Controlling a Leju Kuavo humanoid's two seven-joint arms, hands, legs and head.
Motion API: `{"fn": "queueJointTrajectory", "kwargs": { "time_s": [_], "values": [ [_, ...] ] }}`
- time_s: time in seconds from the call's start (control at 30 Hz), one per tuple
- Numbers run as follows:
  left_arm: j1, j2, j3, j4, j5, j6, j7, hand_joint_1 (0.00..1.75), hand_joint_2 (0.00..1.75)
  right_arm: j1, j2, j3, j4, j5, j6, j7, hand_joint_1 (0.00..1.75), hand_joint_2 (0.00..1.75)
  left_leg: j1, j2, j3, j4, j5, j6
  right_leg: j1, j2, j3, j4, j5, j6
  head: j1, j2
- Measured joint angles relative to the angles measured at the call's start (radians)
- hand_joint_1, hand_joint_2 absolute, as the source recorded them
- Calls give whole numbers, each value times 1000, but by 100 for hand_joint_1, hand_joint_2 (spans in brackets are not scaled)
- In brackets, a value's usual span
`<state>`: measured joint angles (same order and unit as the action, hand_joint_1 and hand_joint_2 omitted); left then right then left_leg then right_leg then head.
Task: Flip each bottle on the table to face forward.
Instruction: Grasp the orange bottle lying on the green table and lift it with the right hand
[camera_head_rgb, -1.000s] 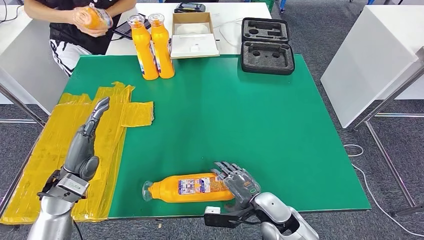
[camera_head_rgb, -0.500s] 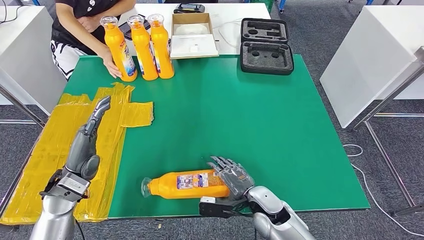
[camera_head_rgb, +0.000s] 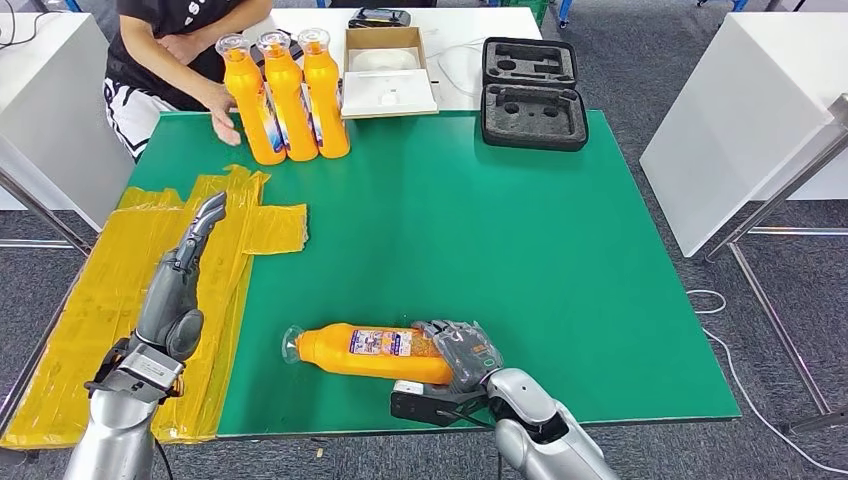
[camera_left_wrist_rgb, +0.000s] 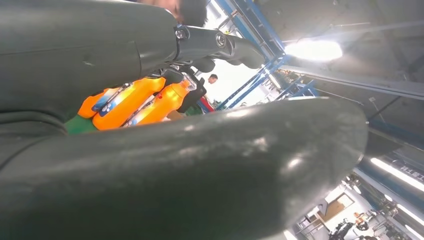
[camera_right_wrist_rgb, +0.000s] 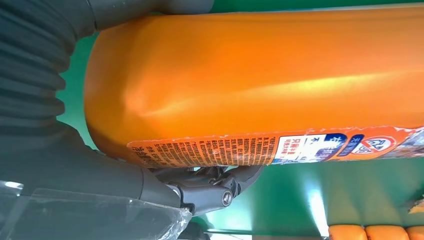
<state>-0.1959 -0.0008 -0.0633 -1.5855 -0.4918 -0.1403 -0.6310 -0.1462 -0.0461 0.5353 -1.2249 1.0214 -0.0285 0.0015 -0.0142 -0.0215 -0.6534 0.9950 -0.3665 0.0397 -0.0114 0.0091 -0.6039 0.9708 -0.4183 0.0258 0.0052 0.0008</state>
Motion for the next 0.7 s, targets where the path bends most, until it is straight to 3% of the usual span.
{"fn": "queueJointTrajectory", "kwargs": {
  "time_s": [0.37, 0.5, 0.7],
  "values": [
    [18, 0, 0, 0, 16, -2, -3, 0, 0, 38, 20, -62, -3, -51, -87, -37, 175, 175, 0, 0, -2, 0, 0, 0, 0, 0, -1, 0, 0, 0, 0, 0],
    [23, 0, 0, 0, 93, -50, 0, 0, 175, 56, 38, -101, -24, -146, -173, -91, 175, 175, 0, -1, -3, 0, 0, 0, 0, 0, -2, 0, 0, 0, 0, 0],
    [14, -16, -20, 20, 311, -138, 165, 0, 175, 62, 84, -202, -91, -359, -303, -203, 175, 175, 0, -1, -3, 0, 0, 0, 0, 0, -3, 0, 0, 0, 0, 0]
  ]
}}
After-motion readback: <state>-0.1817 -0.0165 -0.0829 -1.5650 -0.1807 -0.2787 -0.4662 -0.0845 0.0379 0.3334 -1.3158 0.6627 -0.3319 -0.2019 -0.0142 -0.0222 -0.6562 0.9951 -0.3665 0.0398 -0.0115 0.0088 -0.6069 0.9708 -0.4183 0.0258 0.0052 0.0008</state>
